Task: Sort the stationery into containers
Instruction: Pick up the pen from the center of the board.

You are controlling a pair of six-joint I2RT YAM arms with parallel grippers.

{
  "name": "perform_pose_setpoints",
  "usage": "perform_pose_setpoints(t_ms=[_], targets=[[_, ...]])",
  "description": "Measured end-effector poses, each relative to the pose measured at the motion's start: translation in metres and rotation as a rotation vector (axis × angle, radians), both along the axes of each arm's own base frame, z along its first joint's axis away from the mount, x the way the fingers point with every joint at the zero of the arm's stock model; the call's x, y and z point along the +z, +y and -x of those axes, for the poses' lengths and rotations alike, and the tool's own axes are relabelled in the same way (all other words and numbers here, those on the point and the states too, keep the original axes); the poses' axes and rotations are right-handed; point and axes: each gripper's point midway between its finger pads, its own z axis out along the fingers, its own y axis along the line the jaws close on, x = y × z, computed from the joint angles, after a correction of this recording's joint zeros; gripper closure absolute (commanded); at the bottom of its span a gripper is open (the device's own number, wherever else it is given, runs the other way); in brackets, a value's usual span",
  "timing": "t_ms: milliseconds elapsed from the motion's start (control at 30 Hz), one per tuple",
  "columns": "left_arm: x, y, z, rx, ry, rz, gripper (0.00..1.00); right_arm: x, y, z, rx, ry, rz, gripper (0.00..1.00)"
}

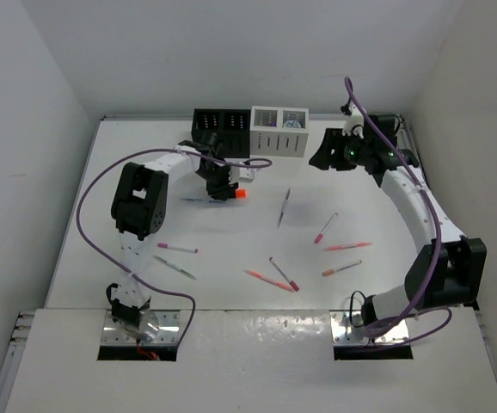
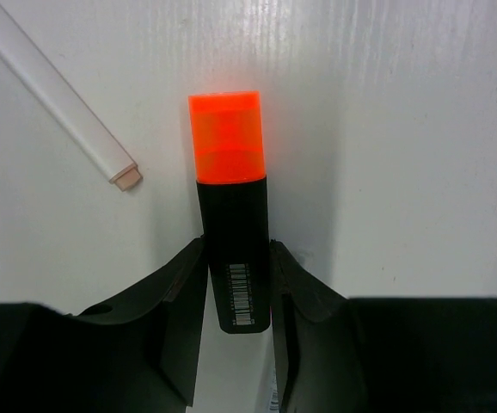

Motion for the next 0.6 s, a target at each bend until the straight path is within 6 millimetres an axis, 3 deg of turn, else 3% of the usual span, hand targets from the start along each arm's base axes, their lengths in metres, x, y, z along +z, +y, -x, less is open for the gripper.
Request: perform_pose_setpoints(t_ms=[133, 300, 400, 600], targets=[[0.002, -0.004, 0.003, 0.075, 0.030, 0.024, 0.86, -0.001, 0.005, 0.002, -0.039, 0.040, -0.052, 0.39], [0.014, -0.012, 0.021, 0.172, 0.103, 0.079, 0.91, 0.004, 0.010, 0.001, -0.102, 0.083, -0.137, 0.38], [0.038, -0.021, 0.025, 0.238, 0.104, 0.145, 0.91, 0.006, 0.015, 0.001, -0.130, 0.113, -0.185, 0.38], [0.128, -0.042, 0.035, 0.334, 0.027, 0.339, 0.92, 0.012, 0.045, 0.007, -0.091, 0.137, -0.250, 0.37]])
